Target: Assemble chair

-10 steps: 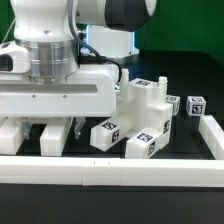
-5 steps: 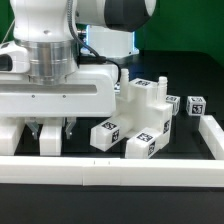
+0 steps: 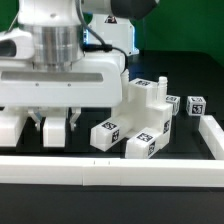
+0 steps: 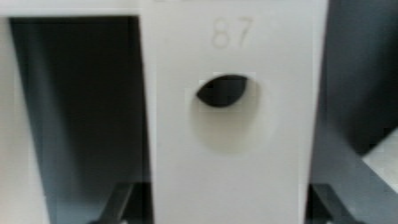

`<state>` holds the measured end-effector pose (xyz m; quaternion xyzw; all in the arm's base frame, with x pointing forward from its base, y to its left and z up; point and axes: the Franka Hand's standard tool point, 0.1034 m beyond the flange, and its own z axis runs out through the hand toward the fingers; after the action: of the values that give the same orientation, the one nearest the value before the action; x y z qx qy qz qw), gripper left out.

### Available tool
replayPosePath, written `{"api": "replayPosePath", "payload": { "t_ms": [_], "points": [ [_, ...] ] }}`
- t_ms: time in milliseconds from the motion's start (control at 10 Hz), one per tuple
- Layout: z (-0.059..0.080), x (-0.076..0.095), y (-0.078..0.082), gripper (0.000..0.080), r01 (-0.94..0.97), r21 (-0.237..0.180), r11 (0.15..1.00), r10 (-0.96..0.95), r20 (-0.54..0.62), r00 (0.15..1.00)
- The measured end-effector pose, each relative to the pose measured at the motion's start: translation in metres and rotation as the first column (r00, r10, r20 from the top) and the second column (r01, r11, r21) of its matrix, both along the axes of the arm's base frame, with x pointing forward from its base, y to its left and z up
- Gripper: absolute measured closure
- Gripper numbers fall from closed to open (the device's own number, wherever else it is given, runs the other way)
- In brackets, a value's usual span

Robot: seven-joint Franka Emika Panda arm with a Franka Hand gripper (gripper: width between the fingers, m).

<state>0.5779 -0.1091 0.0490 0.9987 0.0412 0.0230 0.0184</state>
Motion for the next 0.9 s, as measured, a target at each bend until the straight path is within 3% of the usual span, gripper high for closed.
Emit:
{"api": "replayPosePath", "payload": {
  "t_ms": [300, 600, 700, 900],
  "points": [
    [0.045, 0.007, 0.004, 0.0515, 0.004, 0.015, 1.000, -0.005, 0.059, 0.998],
    [0.031, 0.018, 0.001, 0.0515, 0.006, -0.001, 1.000, -0.005, 0.068, 0.998],
    [0.032, 0.017, 0.001, 0.0515, 0.039, 0.004, 0.999, -0.039, 0.070, 0.997],
    [0.033, 0.012, 0.002, 0.0515, 0.264, 0.053, 0.963, -0.267, 0.056, 0.962]
  ]
}}
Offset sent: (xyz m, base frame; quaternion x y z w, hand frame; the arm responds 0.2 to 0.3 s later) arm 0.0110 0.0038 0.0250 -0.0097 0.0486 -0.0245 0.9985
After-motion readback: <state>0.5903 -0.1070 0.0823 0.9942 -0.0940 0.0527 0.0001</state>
